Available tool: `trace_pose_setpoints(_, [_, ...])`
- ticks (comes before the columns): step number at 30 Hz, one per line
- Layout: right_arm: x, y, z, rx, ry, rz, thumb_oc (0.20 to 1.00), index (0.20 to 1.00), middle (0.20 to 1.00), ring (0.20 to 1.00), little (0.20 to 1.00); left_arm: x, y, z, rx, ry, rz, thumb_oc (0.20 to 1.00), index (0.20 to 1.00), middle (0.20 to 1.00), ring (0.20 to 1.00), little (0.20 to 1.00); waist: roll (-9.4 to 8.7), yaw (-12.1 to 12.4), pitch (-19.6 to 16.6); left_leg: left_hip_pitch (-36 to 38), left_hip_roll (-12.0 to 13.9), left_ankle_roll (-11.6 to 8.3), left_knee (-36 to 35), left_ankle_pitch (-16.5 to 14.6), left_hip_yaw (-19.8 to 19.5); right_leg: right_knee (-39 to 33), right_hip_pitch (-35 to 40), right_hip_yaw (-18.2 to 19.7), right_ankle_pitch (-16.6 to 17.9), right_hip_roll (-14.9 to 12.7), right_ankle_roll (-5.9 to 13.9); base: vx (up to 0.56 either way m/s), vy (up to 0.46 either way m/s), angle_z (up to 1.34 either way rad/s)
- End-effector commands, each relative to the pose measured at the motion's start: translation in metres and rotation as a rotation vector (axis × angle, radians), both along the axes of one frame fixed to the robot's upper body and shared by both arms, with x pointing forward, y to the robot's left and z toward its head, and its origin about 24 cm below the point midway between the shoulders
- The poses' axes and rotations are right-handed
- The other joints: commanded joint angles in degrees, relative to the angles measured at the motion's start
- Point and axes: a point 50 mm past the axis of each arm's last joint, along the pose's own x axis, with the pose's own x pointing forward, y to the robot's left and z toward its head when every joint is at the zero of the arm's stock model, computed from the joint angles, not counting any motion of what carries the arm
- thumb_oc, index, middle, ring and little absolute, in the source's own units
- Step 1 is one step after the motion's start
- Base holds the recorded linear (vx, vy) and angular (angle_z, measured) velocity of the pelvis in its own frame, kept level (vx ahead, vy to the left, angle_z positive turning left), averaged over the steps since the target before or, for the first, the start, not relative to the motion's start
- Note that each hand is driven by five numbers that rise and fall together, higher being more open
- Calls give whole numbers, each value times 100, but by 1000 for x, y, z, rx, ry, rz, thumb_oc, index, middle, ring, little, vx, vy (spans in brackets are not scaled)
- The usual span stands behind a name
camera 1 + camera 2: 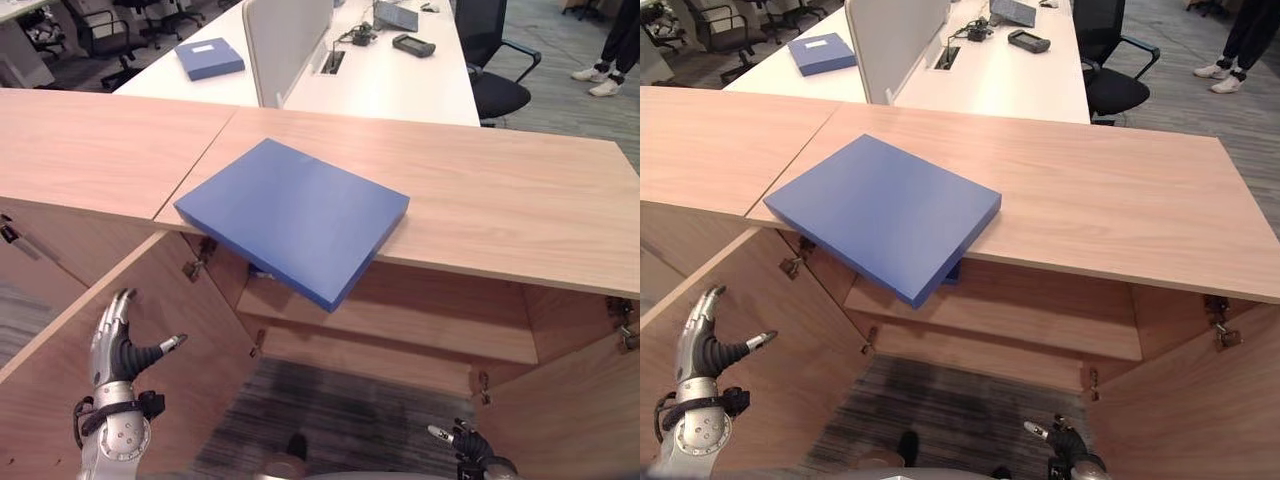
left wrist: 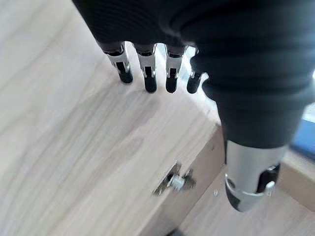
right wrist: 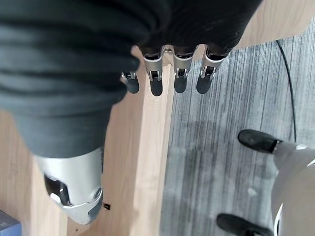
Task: Put the empty folder in the office cabinet
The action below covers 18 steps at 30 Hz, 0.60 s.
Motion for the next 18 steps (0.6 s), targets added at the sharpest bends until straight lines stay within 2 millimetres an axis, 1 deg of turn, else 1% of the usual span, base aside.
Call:
trace_pose_setpoints(1, [33,-2,10,-14,-101,-3,1000,1000,1000,1000,1000,21,6,53,177,-216,-44,1000,1000,1000,1000,1000,-28,63,183,171,423,-427,16,-427,-89,96,103,-79,-228,-324,443,-7,-22,13])
trace_pose_setpoints(4, [31,-1,10,-12,-97,-2,1000,1000,1000,1000,1000,27,3,67,243,-252,-84,1000,1000,1000,1000,1000,0,30,171,165,435,-440,16,-429,-100,100,118,-97,-252,-314,431,2,-21,9])
trace_pose_setpoints(5, [31,-1,10,-13,-97,0,1000,1000,1000,1000,1000,31,0,77,298,-276,-111,1000,1000,1000,1000,1000,27,-2,166,167,439,-444,16,-427,-101,102,127,-98,-260,-310,427,0,0,0])
trace_pose_setpoints(6, [31,-1,9,-12,-97,-1,1000,1000,1000,1000,1000,31,0,77,299,-276,-112,1000,1000,1000,1000,1000,23,-1,168,168,441,-445,16,-427,-104,101,129,-101,-261,-308,426,0,0,0])
trace_pose_setpoints(9, [32,1,9,-3,-99,1,1000,1000,1000,1000,1000,38,-6,91,378,-308,-161,1000,1000,1000,1000,1000,64,-73,160,179,437,-452,16,-431,-91,106,127,-100,-267,-295,425,0,0,0])
trace_pose_setpoints(10, [31,2,8,-1,-96,1,1000,1000,1000,1000,1000,41,-10,99,425,-322,-192,1000,1000,1000,1000,1000,89,-114,154,196,436,-456,16,-443,-65,105,124,-87,-264,-290,431,0,0,0])
trace_pose_setpoints(11, [31,2,8,0,-96,0,1000,1000,1000,1000,1000,41,-10,99,426,-322,-193,1000,1000,1000,1000,1000,87,-109,154,197,437,-456,16,-444,-64,104,125,-86,-263,-289,432,0,0,0])
trace_pose_setpoints(16, [26,3,6,-6,-73,11,1000,1000,1000,1000,1000,47,-22,114,526,-342,-281,1000,1000,1000,1000,1000,145,-228,115,252,438,-450,16,-474,11,105,117,-16,-256,-288,439,3,9,-3])
trace_pose_setpoints(18, [25,3,5,-6,-66,13,1000,1000,1000,1000,1000,48,-24,115,548,-339,-295,1000,1000,1000,1000,1000,153,-244,107,265,443,-449,16,-482,25,104,121,2,-258,-282,440,5,7,-3])
